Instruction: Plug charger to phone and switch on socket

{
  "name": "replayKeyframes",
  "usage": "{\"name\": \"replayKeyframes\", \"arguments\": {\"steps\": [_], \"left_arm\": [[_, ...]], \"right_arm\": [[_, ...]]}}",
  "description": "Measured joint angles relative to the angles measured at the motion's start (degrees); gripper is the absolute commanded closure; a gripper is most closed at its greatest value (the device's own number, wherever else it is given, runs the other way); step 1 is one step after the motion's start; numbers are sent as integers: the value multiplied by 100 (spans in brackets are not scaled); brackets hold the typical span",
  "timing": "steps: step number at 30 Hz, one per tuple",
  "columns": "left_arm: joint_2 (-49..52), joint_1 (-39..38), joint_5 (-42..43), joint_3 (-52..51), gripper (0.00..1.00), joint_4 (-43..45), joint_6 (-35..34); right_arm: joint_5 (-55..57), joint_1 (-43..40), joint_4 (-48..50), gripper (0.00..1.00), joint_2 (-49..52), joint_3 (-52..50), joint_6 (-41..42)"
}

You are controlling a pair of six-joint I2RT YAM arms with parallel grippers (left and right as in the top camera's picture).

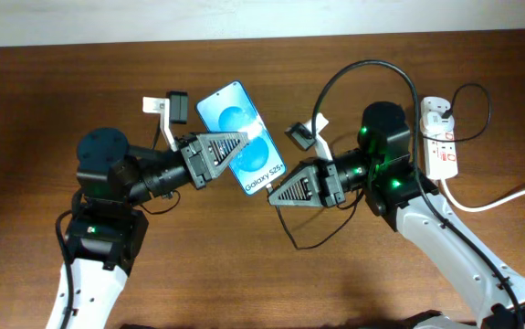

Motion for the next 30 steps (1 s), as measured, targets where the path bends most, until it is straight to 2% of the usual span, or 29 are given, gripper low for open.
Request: {"name": "replayKeyframes", "arguments": {"steps": [3, 8, 13, 18, 21, 24, 26, 27, 28, 30], "left_arm": [[-20, 24, 48, 129, 100, -498, 52], [-22, 26, 85, 166, 100, -737, 205], [-72, 26, 87, 262, 100, -1158, 675], [-201, -133, -278, 323, 100, -1193, 909], [-245, -393, -820, 337, 100, -1191, 929], [-258, -452, -946, 337, 100, -1191, 927], [-258, -457, -949, 306, 100, -973, 850], [-251, -472, -916, 208, 100, -555, 691], [-179, -501, -909, 129, 100, -208, 490], [-66, -844, -444, -118, 100, -293, 262]], "right_arm": [[0, 11, 461, 96, 24, -68, -195], [2, 22, 490, 96, 37, -105, -372], [4, 33, 518, 96, 76, -122, -350], [9, -9, 1467, 96, 129, -162, 647], [11, -85, 1497, 96, 129, -164, 918], [13, -98, 1534, 96, 129, -164, 1067], [24, -114, 1572, 94, 129, -164, 1123], [42, -173, 1622, 83, 127, -162, 1143], [46, -201, 1622, 78, 129, -162, 1156], [476, -133, 1744, 77, 101, 111, 1268]]}}
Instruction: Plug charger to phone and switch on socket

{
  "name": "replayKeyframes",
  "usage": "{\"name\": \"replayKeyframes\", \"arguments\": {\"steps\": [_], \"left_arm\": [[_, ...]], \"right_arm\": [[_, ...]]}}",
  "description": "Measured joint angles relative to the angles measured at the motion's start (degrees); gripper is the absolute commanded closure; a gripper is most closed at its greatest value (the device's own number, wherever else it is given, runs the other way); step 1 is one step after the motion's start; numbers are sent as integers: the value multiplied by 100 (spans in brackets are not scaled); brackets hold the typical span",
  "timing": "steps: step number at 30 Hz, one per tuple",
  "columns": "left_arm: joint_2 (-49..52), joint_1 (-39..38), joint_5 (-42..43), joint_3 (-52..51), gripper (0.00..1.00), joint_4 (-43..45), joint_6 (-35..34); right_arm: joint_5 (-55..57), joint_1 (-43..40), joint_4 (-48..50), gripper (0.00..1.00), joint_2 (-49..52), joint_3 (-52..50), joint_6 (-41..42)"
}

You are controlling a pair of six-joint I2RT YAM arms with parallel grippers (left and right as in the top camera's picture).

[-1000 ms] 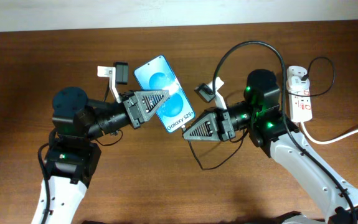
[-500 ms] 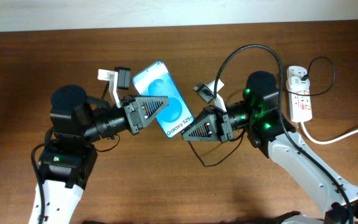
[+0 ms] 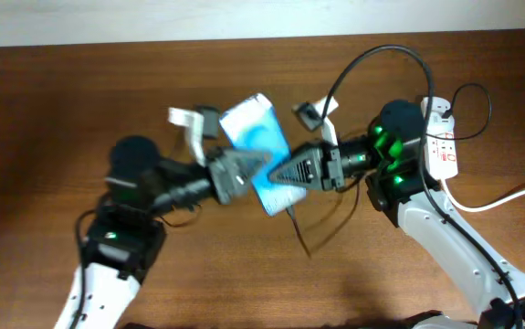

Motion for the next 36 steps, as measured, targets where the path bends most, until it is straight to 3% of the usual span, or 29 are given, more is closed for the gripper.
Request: {"name": "replayKeyframes", "arguments": {"steps": [2, 6, 8, 11, 13, 14, 15, 18, 21, 23, 29, 34, 36], "left_arm": [[39, -28, 120, -39, 100, 107, -122], [46, 459, 726, -55, 100, 48, -269], [46, 1497, 1303, -81, 100, 262, -350], [50, 2741, 1869, -101, 100, 887, -664], [50, 2778, 2065, -101, 100, 951, -848], [50, 2778, 2144, -103, 100, 966, -929], [50, 2778, 2164, -103, 100, 968, -966], [50, 2778, 2214, -101, 100, 968, -1027], [50, 2638, 2221, -103, 100, 970, -1029], [50, 2581, 2218, -103, 100, 968, -1001], [52, 2577, 2177, -103, 100, 870, -874], [50, 2175, 1847, -11, 100, 127, -286], [48, 1982, 1770, 50, 100, 129, -234]], "right_arm": [[61, 2, -37, 77, -28, -9, 22], [264, 55, 9, 59, -28, 28, -26], [385, 50, -37, 49, -26, 46, -144], [181, 50, 0, 49, -33, 61, -481], [129, 63, 0, 49, 20, 72, -562], [127, 122, -17, 52, 153, 76, -586], [129, 251, -15, 64, 302, 76, -614], [219, 918, -13, 71, 494, 79, -857], [385, 997, -13, 83, 494, 79, -901], [393, 1102, 2, 95, 494, 83, -905], [409, 1119, -13, 96, 494, 92, -748], [48, 1108, -31, 96, 535, -15, -463], [-129, 1117, 710, 96, 584, -81, -57]]}}
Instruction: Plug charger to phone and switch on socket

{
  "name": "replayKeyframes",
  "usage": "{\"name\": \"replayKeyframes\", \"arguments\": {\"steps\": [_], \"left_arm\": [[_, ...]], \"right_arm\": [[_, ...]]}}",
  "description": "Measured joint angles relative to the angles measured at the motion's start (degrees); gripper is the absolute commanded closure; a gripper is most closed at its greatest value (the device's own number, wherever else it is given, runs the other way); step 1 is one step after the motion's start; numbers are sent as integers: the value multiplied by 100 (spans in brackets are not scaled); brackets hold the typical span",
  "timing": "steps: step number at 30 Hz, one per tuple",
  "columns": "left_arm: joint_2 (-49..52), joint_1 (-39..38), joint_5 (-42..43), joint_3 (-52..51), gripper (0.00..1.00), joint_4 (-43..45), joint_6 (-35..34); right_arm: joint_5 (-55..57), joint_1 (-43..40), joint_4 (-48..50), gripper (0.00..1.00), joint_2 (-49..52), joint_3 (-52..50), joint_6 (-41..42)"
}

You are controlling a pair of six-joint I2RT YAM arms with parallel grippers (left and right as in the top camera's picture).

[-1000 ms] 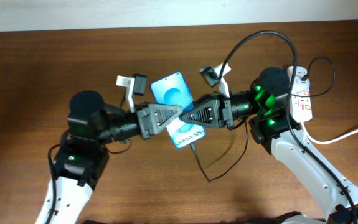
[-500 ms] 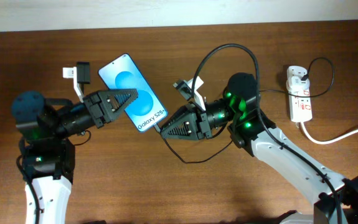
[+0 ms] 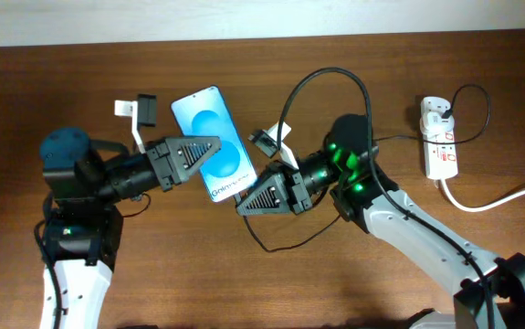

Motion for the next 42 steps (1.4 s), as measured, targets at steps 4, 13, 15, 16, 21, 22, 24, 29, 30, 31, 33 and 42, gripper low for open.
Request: {"name": "replayKeyframes", "arguments": {"steps": [4, 13, 15, 16, 21, 22, 24, 29, 30, 31, 33, 42], "left_arm": [[-31, -157, -52, 55, 100, -9, 2], [-31, -168, -74, 55, 100, -48, 2], [-33, -173, -101, 66, 100, -208, 0], [-37, -173, -111, 66, 100, -219, 0], [-37, -173, -114, 68, 100, -236, 0], [-37, -173, -118, 68, 100, -238, 0], [-37, -173, -125, 68, 100, -249, 2], [-37, -337, -352, 105, 100, -284, 52], [-37, -350, -385, 122, 100, -328, 70], [-37, -361, -420, 142, 100, -409, 103], [-42, -374, -448, 153, 100, -435, 116], [-9, 142, 166, -164, 100, 592, -243]], "right_arm": [[-105, 4, 350, 96, 2, -20, 468], [-111, 7, 350, 96, 2, -22, 560], [-138, 0, 345, 96, 2, -28, 656], [-138, 0, 350, 96, 2, -28, 671], [-136, 0, 374, 96, 7, -33, 688], [-133, 0, 385, 96, 13, -35, 684], [-129, 0, 391, 96, 13, -37, 697], [-131, -42, 404, 96, 13, -39, 706], [-131, -68, 404, 96, 13, -39, 710], [-136, -76, 404, 96, 13, -39, 748], [-170, -87, 402, 91, 13, -39, 780], [608, -118, 321, 51, 22, 160, 765]]}}
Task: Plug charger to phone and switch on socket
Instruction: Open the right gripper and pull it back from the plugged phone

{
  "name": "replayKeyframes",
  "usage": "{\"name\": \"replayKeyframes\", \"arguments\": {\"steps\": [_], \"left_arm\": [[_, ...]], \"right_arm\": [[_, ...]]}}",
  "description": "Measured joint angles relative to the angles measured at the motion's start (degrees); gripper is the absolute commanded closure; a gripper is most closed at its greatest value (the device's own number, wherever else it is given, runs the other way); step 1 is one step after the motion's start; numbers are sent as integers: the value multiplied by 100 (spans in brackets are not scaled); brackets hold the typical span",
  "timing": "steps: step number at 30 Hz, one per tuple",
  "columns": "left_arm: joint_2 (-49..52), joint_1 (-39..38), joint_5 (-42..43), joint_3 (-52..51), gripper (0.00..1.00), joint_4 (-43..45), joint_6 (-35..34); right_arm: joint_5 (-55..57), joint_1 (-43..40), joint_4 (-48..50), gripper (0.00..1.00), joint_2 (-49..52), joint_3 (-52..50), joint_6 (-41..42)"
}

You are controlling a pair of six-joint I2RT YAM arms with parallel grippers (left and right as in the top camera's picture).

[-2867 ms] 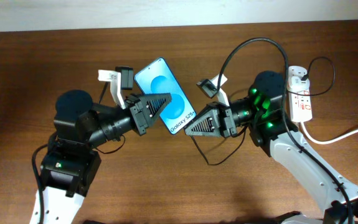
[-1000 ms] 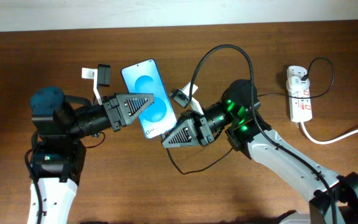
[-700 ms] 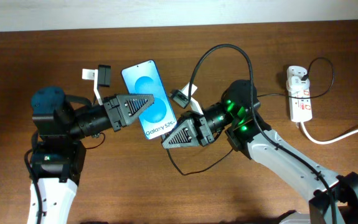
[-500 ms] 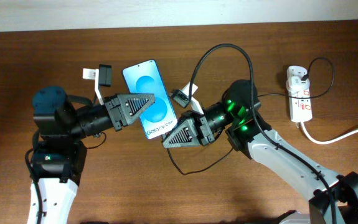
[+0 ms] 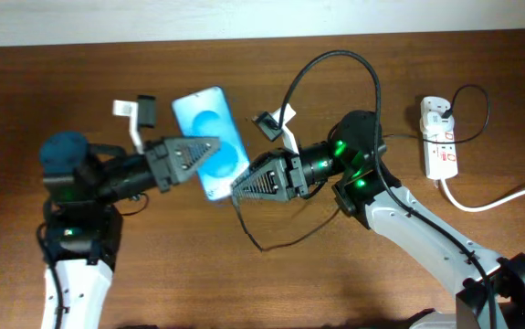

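Note:
A phone (image 5: 205, 123) with a blue screen lies tilted at the table's centre left. My left gripper (image 5: 213, 148) reaches in from the left and is shut on the phone's left edge. My right gripper (image 5: 237, 188) comes from the right, shut on the charger plug, with its tip against the phone's lower end. The plug itself is hidden between the fingers, so I cannot tell whether it is seated. The black charger cable (image 5: 335, 57) loops up and across to the white socket strip (image 5: 442, 151) at the far right.
A black adapter (image 5: 437, 111) sits plugged in the strip's upper end. The strip's white mains lead (image 5: 509, 195) runs off the right edge. Slack black cable (image 5: 276, 245) curls on the wood below my right gripper.
My right gripper has moved up and left, so its tip now covers the phone's lower end, where the lettering showed before. The left gripper and phone have barely shifted.
At first my left gripper held the phone near the table's centre, with the right gripper just off its lower end. A second later both met further right, blurred. Then both stood further left, apart again, and now the right gripper's tip meets the phone's lower end.

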Motion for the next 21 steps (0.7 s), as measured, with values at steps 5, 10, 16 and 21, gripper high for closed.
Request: {"name": "replayKeyframes", "arguments": {"steps": [5, 10, 16, 21], "left_arm": [[2, 879, 350, 0, 100, -214, -76], [-35, 645, 127, -11, 100, -1502, -125], [-1193, -393, -852, 15, 100, -2538, 160], [-1163, -404, -1718, -9, 100, -3436, 682]], "right_arm": [[-68, -610, 0, 29, 0, 13, -208], [-24, -1486, -7, 28, 426, 33, -278], [-39, -2280, 0, 9, 468, 42, -127], [763, -2282, -46, 2, 468, 48, -1025]]}}
